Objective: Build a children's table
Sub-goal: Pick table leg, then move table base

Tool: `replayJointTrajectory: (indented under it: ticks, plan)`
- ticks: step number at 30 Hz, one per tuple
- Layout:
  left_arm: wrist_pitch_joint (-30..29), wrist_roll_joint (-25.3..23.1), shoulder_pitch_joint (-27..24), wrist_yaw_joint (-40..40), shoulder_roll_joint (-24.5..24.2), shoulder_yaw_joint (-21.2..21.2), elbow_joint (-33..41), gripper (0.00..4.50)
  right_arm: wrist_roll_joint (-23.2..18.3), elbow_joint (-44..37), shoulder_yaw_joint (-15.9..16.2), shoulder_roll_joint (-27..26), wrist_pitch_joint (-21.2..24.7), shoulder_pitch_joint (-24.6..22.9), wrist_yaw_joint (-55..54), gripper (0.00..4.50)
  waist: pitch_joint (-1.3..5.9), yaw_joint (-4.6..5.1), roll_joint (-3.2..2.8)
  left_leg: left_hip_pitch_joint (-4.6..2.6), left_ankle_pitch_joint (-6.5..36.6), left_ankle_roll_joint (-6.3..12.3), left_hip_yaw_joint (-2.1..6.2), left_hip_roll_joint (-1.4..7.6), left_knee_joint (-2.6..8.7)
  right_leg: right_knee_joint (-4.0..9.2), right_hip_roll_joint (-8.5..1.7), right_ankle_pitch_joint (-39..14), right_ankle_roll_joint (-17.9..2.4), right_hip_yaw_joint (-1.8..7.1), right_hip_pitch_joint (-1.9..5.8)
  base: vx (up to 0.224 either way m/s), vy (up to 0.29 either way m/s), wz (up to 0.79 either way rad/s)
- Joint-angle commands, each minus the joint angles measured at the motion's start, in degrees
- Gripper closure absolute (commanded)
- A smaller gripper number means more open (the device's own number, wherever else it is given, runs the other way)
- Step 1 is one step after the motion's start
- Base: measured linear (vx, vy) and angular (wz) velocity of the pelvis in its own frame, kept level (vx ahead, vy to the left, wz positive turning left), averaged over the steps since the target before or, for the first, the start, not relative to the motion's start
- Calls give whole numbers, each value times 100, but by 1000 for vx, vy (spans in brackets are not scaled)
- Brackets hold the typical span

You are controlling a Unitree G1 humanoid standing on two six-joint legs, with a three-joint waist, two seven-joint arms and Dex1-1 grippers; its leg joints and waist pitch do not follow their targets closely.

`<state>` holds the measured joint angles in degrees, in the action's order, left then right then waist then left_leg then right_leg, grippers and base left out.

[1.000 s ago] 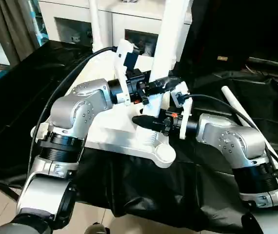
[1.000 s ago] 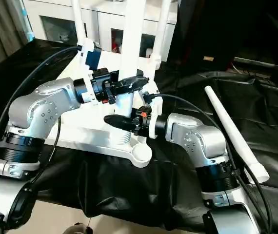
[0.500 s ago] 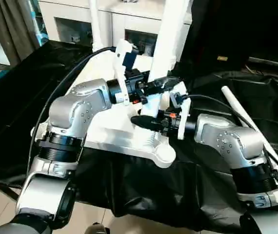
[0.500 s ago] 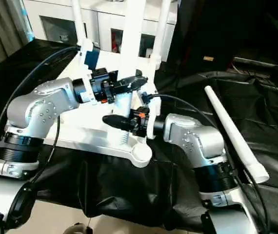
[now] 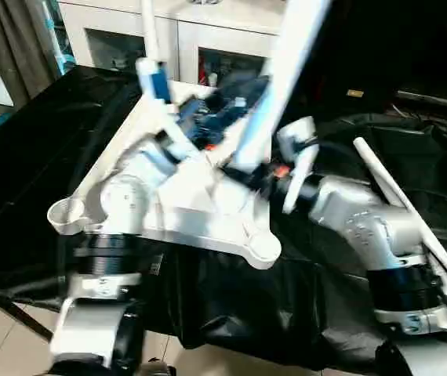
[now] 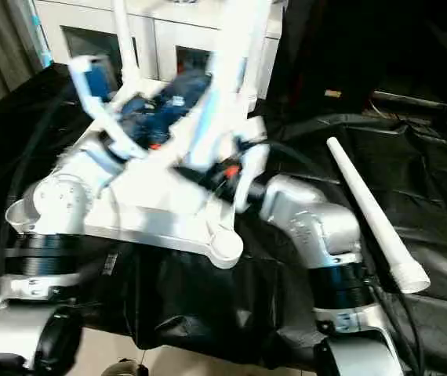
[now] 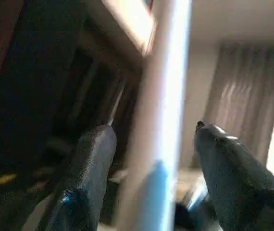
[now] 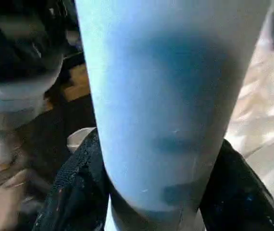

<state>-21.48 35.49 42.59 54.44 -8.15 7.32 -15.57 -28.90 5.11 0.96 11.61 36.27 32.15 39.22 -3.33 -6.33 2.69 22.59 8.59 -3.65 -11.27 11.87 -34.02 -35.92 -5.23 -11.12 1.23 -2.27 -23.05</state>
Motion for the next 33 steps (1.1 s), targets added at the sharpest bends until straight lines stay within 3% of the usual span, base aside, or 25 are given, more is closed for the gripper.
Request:
replayJointTrajectory:
  ticks: [1, 2, 3, 5, 6, 7, 9, 10, 14, 17, 21, 26, 33]
  plan:
    - [672, -889, -91, 356, -324, -637, -208, 144, 254, -84, -10, 177, -204, -130, -121, 255, 434, 4, -39, -188, 1181, -316, 61, 90, 416, 434, -199, -704, -783, 163, 240, 0, 0, 0]
    - [1034, -1444, -160, 628, -647, -1125, -312, 144, 327, -94, -122, 236, -201, -235, -292, 255, 436, 0, -56, -189, 1159, -319, 69, 92, 422, 419, -198, -682, -749, 164, 238, 0, 0, 0]
    - [1140, -1612, -183, 716, -749, -1278, -342, 144, 343, -94, -169, 246, -202, -269, -351, 255, 442, -6, -61, -196, 1100, -311, 74, 96, 428, 426, -198, -688, -641, 169, 236, 0, 0, 0]
    - [1251, -1867, -276, 1028, -968, -1620, -366, 144, 422, -119, -292, 267, -293, -411, -550, 256, 441, 11, -74, -199, 1037, -372, 56, 95, 427, 390, -199, -496, -741, 170, 227, 0, 0, 0]
    - [1261, -1950, -331, 1165, -1044, -1772, -373, 144, 490, -134, -334, 288, -348, -500, -669, 256, 454, 14, -109, -201, 1005, -415, 56, 89, 418, 367, -198, -377, -806, 164, 225, 0, 0, 0]
    - [1337, -2176, -429, 1417, -1213, -2107, -405, 144, 651, -138, -339, 358, -467, -657, -806, 256, 451, 25, -92, -199, 1040, -432, 50, 89, 418, 345, -198, -303, -917, 162, 233, 0, 0, 0]
    - [1419, -2271, -450, 1493, -1265, -2218, -445, 144, 708, -130, -324, 380, -518, -702, -822, 256, 450, 23, -89, -187, 1069, -416, 41, 84, 419, 347, -202, -302, -968, 166, 242, 0, 0, 0]
    - [1654, -2542, -524, 1625, -1379, -2494, -527, 162, 828, -130, -274, 431, -564, -801, -875, 256, 443, 30, -99, -188, 1172, -418, 44, 86, 420, 367, -211, -386, -995, 169, 242, 0, 0, 0]
    - [2236, -3103, -591, 1645, -1409, -2899, -1018, 194, 964, -247, -252, 453, -437, -1006, -1122, 257, 416, 67, -120, -197, 1510, -441, 57, 94, 444, 429, -227, -884, -943, 181, 225, 0, 0, 0]
    - [2409, -3332, -573, 1575, -1405, -3011, -1261, 218, 985, -339, -222, 449, -448, -1091, -1150, 257, 429, 101, -121, -199, 1666, -448, 74, 95, 447, 440, -234, -1054, -901, 185, 230, 0, 0, 0]
    - [2634, -3511, -493, 1593, -1500, -3143, -1597, 252, 1080, -428, -111, 443, -658, -1208, -1086, 257, 432, 136, -149, -196, 1632, -403, 74, 100, 438, 410, -226, -802, -1056, 180, 223, 0, 0, 0]
    - [2894, -3748, -410, 1600, -1602, -3188, -1930, 291, 1121, -492, -41, 473, -696, -1289, -1059, 257, 428, 130, -179, -212, 1641, -367, 71, 106, 438, 395, -216, -628, -1162, 181, 215, 0, 0, 0]
    - [3030, -3786, -350, 1681, -1713, -3102, -2251, 351, 1149, -526, -12, 486, -723, -1322, -1019, 257, 423, 120, -170, -223, 1741, -380, 73, 112, 445, 399, -233, -756, -1182, 185, 206, 0, 0, 0]
